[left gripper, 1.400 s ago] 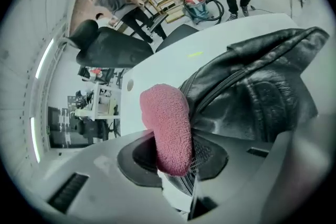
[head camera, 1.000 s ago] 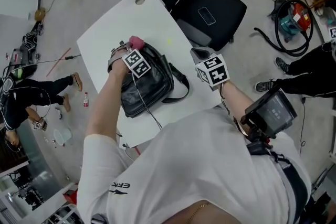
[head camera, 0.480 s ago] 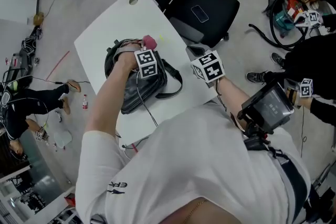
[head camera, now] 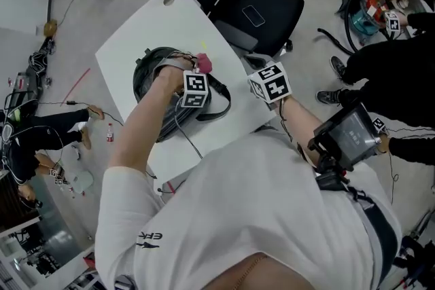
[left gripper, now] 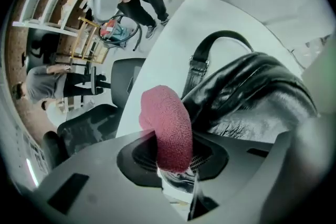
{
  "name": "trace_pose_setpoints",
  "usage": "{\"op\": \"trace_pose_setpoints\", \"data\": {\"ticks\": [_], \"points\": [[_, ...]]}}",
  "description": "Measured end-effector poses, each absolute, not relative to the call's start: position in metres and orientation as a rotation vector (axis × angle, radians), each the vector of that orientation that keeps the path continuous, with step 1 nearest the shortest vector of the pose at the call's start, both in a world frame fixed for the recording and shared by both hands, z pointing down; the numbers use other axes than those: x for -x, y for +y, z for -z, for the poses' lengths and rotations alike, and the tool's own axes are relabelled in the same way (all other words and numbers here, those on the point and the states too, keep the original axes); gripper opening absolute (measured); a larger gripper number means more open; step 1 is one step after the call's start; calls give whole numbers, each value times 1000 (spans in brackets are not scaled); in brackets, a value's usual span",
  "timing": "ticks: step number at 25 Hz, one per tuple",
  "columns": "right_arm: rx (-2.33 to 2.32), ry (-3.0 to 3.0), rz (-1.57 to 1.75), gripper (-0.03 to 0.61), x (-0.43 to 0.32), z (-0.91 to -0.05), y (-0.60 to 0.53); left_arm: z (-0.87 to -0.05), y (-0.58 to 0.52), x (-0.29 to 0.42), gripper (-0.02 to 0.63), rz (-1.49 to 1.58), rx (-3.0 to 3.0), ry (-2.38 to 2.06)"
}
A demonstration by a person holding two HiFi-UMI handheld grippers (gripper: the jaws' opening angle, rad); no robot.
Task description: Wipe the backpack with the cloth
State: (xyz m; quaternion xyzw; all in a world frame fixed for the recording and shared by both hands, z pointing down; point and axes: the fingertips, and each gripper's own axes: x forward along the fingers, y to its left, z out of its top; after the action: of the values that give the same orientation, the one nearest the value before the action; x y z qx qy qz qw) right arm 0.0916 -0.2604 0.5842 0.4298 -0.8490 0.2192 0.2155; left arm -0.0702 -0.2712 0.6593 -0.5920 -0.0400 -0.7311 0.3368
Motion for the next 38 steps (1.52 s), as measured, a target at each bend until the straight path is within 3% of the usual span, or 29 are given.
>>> {"op": "trace_pose_setpoints", "data": {"ticks": [21, 30, 38], "points": [[-1184, -2390, -602, 5, -94, -575, -235, -646, -207, 38, 92, 1808, 1560, -276], [-1108, -2436, -607, 5, -89, -574, -255, -607, -245, 50, 92, 1719, 2148, 411], [-996, -2494, -629, 5, -69, -579, -262, -570, -236, 64, 92, 1376, 2407, 1127]]}}
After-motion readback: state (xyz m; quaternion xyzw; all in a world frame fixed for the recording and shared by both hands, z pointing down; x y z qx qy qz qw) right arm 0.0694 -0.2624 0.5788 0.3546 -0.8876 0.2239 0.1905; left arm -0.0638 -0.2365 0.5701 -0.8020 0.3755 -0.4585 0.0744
